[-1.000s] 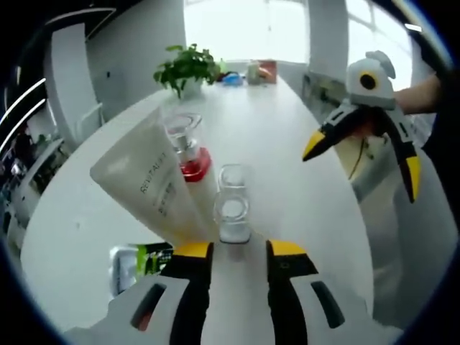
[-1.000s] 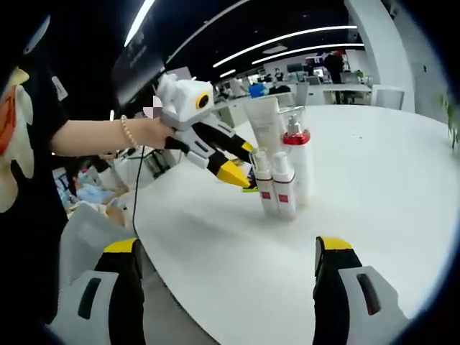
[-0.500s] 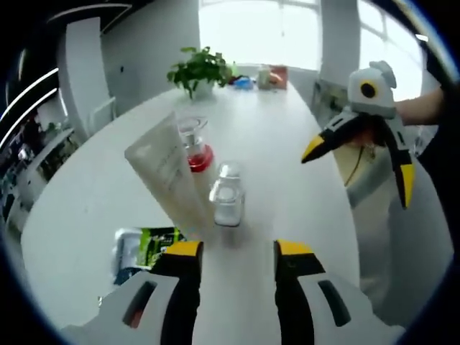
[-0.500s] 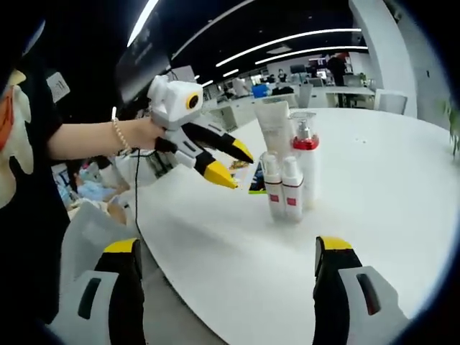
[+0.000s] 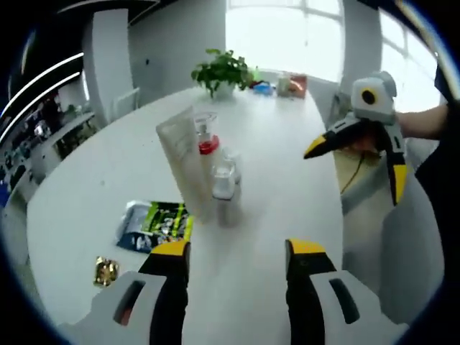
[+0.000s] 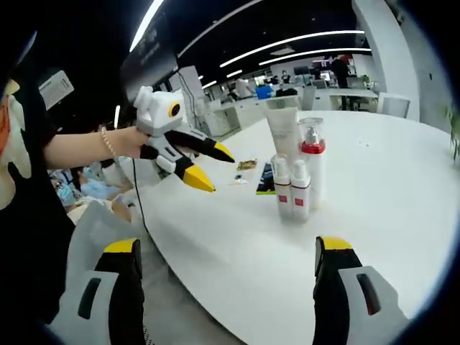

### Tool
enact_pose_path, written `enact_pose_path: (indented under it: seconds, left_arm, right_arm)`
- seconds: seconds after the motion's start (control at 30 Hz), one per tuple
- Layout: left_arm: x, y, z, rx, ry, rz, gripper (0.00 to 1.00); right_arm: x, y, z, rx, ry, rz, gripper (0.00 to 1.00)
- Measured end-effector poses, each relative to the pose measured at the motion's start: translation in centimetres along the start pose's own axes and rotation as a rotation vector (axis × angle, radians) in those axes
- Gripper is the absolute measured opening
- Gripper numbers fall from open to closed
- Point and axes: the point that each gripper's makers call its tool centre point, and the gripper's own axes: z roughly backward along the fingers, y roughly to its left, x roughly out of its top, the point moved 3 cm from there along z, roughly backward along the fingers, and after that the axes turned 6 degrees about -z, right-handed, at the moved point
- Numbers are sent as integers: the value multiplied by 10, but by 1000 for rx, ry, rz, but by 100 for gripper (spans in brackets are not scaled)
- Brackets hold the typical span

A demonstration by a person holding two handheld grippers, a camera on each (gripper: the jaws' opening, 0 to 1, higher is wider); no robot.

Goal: Arrange the skincare products in the storage area until every visible bottle or jar stands upright without overlapping.

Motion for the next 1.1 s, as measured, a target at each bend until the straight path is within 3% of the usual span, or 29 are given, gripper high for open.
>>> enact_pose_path:
  seconds: [0.13, 0.23, 0.6, 0.73, 0.87, 1.1]
  left_arm:
    - [-2, 7, 15, 123, -32, 25, 54]
    - [3, 2, 26, 141, -82, 59, 63]
    - [-24, -21, 60, 206, -53, 162, 81]
    - [-29, -21, 79, 280, -100, 253, 93]
    - [-33, -26, 94, 331, -116, 277, 99]
    - [-52, -38, 111, 363, -99, 355, 99]
  right_arm:
    - [-1, 8, 0, 17, 5, 7, 100]
    - [-2, 11, 0, 27, 8, 8, 100]
    - [-6, 25, -2, 65, 25, 33, 100]
    - [-8, 28, -2, 75, 36, 41, 100]
    - [-10, 31, -1, 81, 40, 42, 100]
    - [-16, 33, 0, 87, 53, 45, 100]
